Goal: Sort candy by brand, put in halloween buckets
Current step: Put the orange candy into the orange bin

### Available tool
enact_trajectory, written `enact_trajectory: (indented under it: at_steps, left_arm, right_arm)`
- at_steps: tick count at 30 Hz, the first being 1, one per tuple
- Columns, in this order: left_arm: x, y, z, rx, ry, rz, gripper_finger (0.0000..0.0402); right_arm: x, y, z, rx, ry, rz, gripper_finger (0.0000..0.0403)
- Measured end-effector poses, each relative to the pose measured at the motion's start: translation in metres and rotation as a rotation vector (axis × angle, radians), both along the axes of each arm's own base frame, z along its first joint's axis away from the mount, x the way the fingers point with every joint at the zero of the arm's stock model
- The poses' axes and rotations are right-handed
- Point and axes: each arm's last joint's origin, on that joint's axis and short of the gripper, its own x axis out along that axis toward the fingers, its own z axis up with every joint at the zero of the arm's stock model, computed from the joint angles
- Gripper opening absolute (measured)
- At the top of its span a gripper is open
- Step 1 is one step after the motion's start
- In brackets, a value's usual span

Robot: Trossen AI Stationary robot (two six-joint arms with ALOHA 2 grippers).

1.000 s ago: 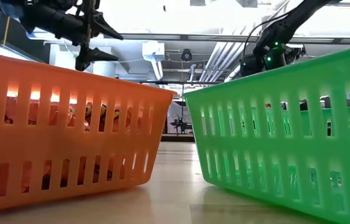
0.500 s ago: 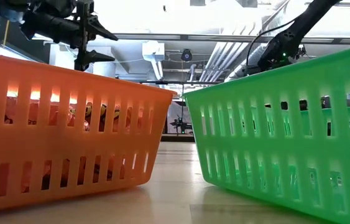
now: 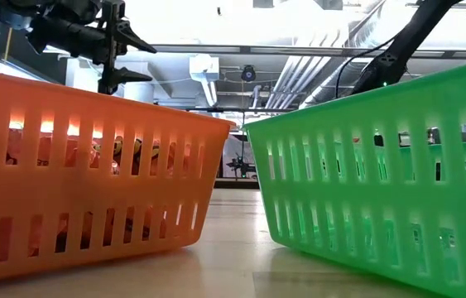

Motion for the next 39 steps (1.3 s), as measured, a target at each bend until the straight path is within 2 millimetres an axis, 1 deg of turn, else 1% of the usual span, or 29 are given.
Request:
enact_trajectory:
  at_steps: [4,7,10,12,16,19,21,25,28,30,32,34,36,39]
  left_arm:
    - [0.0,0.0,0.001,0.009,-0.009,0.007,0.0252]
    - [0.0,0.001,0.002,0.006,-0.02,0.012,0.0252]
    - [0.001,0.001,0.002,0.005,-0.02,0.012,0.0252]
    - [0.001,0.001,0.002,-0.002,-0.021,0.014,0.0252]
    - [0.001,0.001,0.002,-0.005,-0.022,0.015,0.0252]
    - [0.001,0.001,0.002,-0.015,-0.023,0.017,0.0252]
    - [0.001,0.001,0.003,-0.017,-0.025,0.018,0.0252]
    - [0.001,0.001,0.006,0.017,-0.055,0.016,0.0252]
    - [0.002,0.002,0.009,0.049,-0.075,0.013,0.0252]
    - [0.002,0.002,0.009,0.053,-0.079,0.013,0.0252]
    - [0.002,0.002,0.009,0.065,-0.076,0.01,0.0252]
    - [0.002,0.002,0.008,0.099,-0.063,0.0,0.0252]
    - [0.002,0.002,0.008,0.128,-0.056,-0.008,0.0252]
    - [0.002,0.002,0.008,0.108,-0.061,-0.002,0.0252]
  right_arm:
    - [0.0,0.0,0.0,-0.005,0.012,0.002,0.0202]
    - [-0.001,0.001,-0.001,0.001,0.017,0.001,0.0163]
    - [-0.002,0.003,-0.006,0.005,-0.007,-0.006,0.0113]
    - [-0.001,0.006,-0.01,0.005,-0.011,0.005,0.0087]
    - [0.002,0.009,-0.011,0.01,-0.003,0.023,0.0056]
    - [0.005,0.013,-0.006,0.033,-0.008,0.052,0.0035]
    - [0.01,0.014,0.005,0.012,-0.014,0.098,0.0023]
    - [0.012,0.013,0.042,-0.082,0.016,0.164,0.0005]
    - [0.011,0.016,0.078,-0.157,0.035,0.221,0.0003]
    - [0.011,0.022,0.101,-0.204,0.03,0.276,0.0003]
    - [0.015,0.03,0.123,-0.263,-0.008,0.371,0.0003]
    - [0.026,0.042,0.143,-0.333,-0.102,0.526,0.0003]
    - [0.041,0.058,0.154,-0.356,-0.237,0.714,0.0003]
    - [0.068,0.089,0.161,-0.326,-0.446,0.958,0.0003]
